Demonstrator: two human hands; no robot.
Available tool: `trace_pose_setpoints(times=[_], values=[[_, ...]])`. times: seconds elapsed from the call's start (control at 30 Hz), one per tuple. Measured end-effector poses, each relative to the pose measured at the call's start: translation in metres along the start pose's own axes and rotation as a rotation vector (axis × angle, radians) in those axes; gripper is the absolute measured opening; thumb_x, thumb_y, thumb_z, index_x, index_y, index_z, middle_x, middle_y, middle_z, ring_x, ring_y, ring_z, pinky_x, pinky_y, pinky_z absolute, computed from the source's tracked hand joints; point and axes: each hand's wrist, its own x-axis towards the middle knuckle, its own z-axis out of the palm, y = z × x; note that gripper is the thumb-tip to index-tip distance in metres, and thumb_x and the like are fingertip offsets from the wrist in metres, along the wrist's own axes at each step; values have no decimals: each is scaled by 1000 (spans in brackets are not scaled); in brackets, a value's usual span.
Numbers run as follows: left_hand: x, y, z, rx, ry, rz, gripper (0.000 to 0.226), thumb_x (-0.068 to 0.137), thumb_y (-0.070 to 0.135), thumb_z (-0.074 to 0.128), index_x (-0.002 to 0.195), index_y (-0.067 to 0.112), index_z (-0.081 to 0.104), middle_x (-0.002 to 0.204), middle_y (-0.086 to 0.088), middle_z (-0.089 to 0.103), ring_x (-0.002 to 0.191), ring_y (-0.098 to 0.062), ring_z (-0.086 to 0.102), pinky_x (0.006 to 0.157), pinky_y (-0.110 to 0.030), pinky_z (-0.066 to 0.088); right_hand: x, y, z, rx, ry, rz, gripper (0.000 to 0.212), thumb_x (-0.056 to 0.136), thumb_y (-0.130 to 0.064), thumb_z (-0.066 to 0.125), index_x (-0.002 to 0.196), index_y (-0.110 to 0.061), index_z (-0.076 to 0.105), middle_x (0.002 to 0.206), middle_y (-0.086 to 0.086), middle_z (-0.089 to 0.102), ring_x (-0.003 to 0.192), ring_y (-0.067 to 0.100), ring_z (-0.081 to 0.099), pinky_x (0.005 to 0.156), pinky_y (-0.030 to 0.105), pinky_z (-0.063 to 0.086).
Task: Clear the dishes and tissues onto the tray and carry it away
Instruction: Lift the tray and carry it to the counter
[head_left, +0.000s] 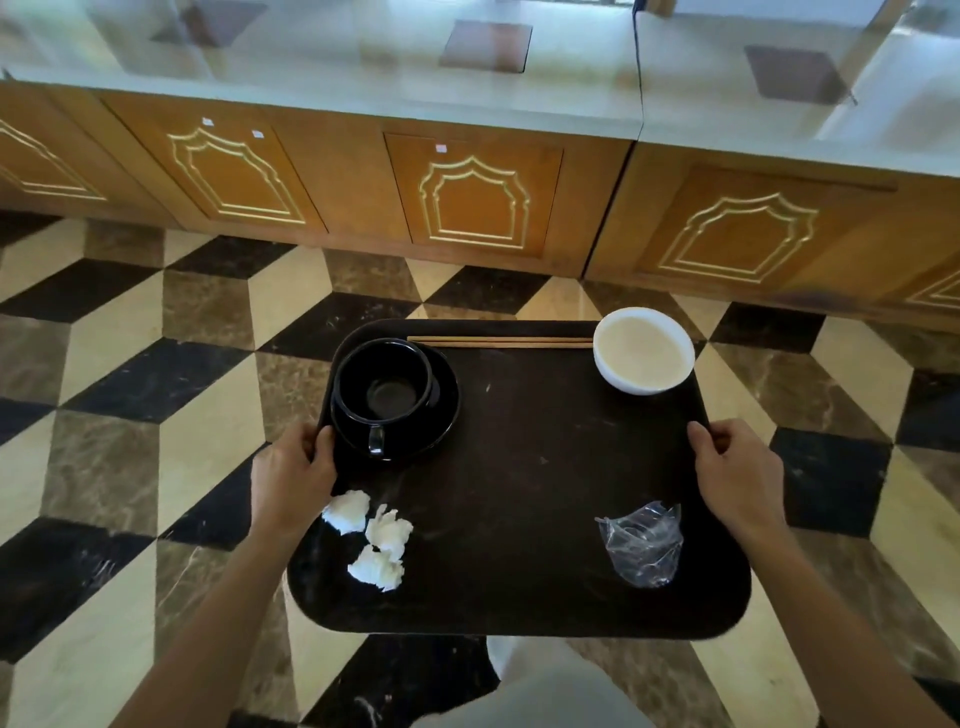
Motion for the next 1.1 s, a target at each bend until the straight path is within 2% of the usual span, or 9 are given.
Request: trace_pose_setpoints(times=[0.1, 0.27, 0.37, 0.5, 0.6, 0.73, 0.87, 1.0, 1.1], values=[[57, 30, 15, -8, 9, -3, 23, 99, 25, 55, 85, 8, 61, 65, -7, 62, 62, -28, 57, 57, -37, 39, 62, -24, 6, 11, -7, -3, 29, 102, -33, 52, 106, -7, 64, 87, 2, 60, 81, 19, 57, 73, 32, 40], [148, 75, 36, -24, -3, 12, 21, 100, 24, 54, 91, 8, 64, 68, -7, 63, 64, -26, 57, 60, -34, 37, 157, -66, 22, -13, 12, 17, 27, 101, -34, 52, 105, -10, 65, 86, -1, 60, 79, 14, 55, 72, 29, 37], [206, 94, 52, -8, 6, 23, 20, 100, 23, 54, 91, 8, 64, 68, -4, 62, 61, -21, 55, 59, -33, 37, 211, -88, 37, -3, 18, 19, 27, 101, -36, 52, 105, -11, 63, 86, -1, 60, 80, 17, 58, 69, 31, 43], [292, 115, 79, 30, 6, 42, 22, 100, 22, 55, 88, 5, 62, 61, -3, 58, 54, -9, 49, 49, -28, 32, 285, -120, 64, -3, 41, 11, 29, 100, -36, 53, 107, -9, 64, 85, -1, 58, 81, 19, 58, 74, 38, 50], [362, 131, 97, 23, 5, 59, 22, 99, 22, 55, 89, 4, 63, 65, -6, 62, 54, -13, 48, 50, -33, 31, 342, -148, 85, -5, 62, 31, 30, 100, -36, 54, 105, -8, 65, 83, -2, 57, 79, 19, 57, 74, 37, 47], [456, 157, 113, 13, -6, 75, 20, 99, 21, 56, 91, 4, 64, 69, -9, 64, 63, -21, 49, 62, -35, 34, 411, -186, 110, 11, 50, 80, 30, 99, -38, 54, 103, -10, 65, 87, 2, 65, 83, 24, 61, 74, 34, 44], [539, 185, 125, -11, -34, 94, 18, 99, 20, 56, 87, 9, 62, 68, -3, 61, 63, -21, 54, 57, -33, 33, 481, -229, 128, 2, 61, 99, 30, 100, -35, 54, 102, -8, 67, 84, 1, 61, 78, 18, 54, 73, 31, 38], [611, 211, 138, -27, -53, 130, 19, 99, 19, 57, 82, 10, 59, 64, 0, 59, 58, -12, 52, 51, -25, 33, 543, -260, 144, 17, 73, 108, 31, 98, -36, 56, 102, -8, 68, 83, 2, 61, 89, 32, 65, 74, 34, 40], [661, 229, 154, -39, -73, 111, 21, 100, 20, 56, 82, 10, 60, 63, 2, 58, 58, -6, 52, 51, -19, 30, 592, -285, 153, 35, 60, 107, 30, 99, -35, 56, 103, -7, 68, 84, 3, 60, 93, 34, 64, 76, 35, 40]])
